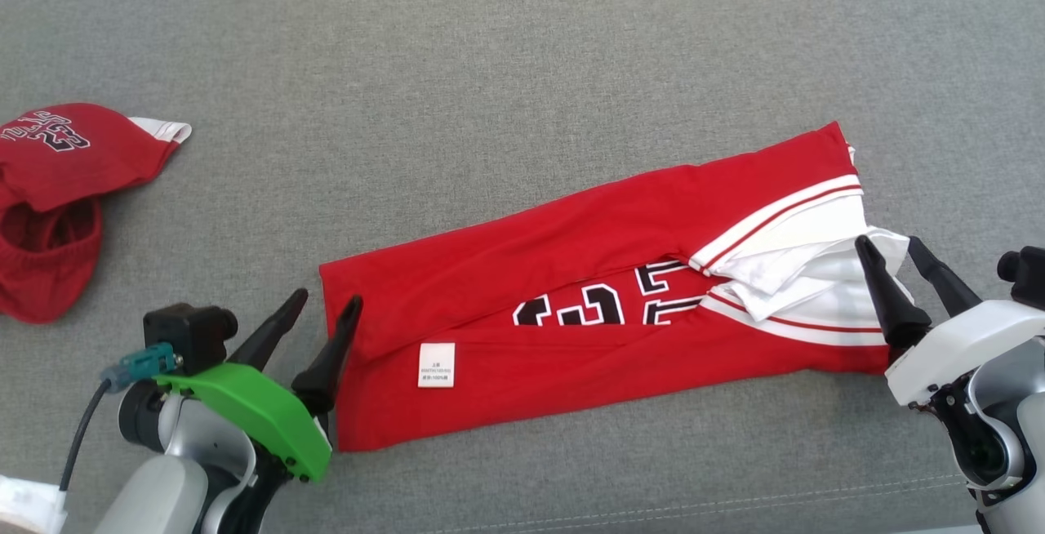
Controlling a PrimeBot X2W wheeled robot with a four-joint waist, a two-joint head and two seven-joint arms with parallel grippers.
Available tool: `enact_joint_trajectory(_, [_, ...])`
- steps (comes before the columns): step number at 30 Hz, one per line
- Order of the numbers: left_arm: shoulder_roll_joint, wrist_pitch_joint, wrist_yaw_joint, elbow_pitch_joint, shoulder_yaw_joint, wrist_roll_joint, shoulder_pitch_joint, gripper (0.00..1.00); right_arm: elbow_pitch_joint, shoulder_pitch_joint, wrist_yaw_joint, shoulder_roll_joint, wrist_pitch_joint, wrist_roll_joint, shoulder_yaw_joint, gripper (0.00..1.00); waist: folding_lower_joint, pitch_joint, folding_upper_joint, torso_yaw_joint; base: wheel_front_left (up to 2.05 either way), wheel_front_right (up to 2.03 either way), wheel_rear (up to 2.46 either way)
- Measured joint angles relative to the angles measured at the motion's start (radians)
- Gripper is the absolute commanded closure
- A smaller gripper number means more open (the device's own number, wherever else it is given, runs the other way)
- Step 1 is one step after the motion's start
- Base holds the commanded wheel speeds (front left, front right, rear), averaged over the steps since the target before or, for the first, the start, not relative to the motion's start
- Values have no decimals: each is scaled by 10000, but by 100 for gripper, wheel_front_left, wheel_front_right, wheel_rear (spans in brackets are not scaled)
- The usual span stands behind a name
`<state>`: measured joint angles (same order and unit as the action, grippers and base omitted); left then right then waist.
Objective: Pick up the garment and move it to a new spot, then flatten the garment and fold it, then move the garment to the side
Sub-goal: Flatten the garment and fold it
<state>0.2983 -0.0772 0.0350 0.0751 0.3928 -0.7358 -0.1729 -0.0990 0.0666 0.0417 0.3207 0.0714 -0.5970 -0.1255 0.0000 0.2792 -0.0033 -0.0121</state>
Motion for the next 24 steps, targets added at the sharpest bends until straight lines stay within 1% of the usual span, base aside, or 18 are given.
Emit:
enact_joint_trajectory(5, [104,-25,2,-104,92,-6,585,0,-100,-172,-2,84,100,104,-94,0,0,-158,0,6,0,0,0])
enact_joint_trajectory(8, [98,2,-4,-284,38,-13,853,0,-88,-232,-17,102,98,102,29,0,0,-265,0,-3,0,0,0])
enact_joint_trajectory(9, [98,56,-23,-372,-48,-13,862,0,-67,-248,-105,113,88,102,98,0,0,-289,0,-5,0,0,0])
enact_joint_trajectory(13, [84,539,-347,-665,-516,12,854,0,-42,-243,-276,196,84,102,291,0,0,-307,0,-21,0,0,0])
enact_joint_trajectory(15, [105,878,-577,-918,-807,190,838,0,-19,-210,-332,196,86,102,295,0,0,-279,0,-48,0,0,0])
enact_joint_trajectory(17, [167,1112,-713,-1114,-949,468,783,0,-17,-97,-374,186,90,102,297,0,0,-224,0,-78,0,0,0])
enact_joint_trajectory(20, [180,1352,-811,-1304,-986,744,707,0,-96,137,-474,180,190,102,307,0,0,-120,0,-109,0,0,0])
enact_joint_trajectory(22, [182,1394,-880,-1407,-957,886,706,0,-203,324,-598,171,280,102,337,0,0,-38,-1,-111,0,0,0])
enact_joint_trajectory(24, [182,1492,-880,-1499,-934,974,699,0,-339,506,-623,157,364,102,343,0,0,54,0,-91,0,0,0])
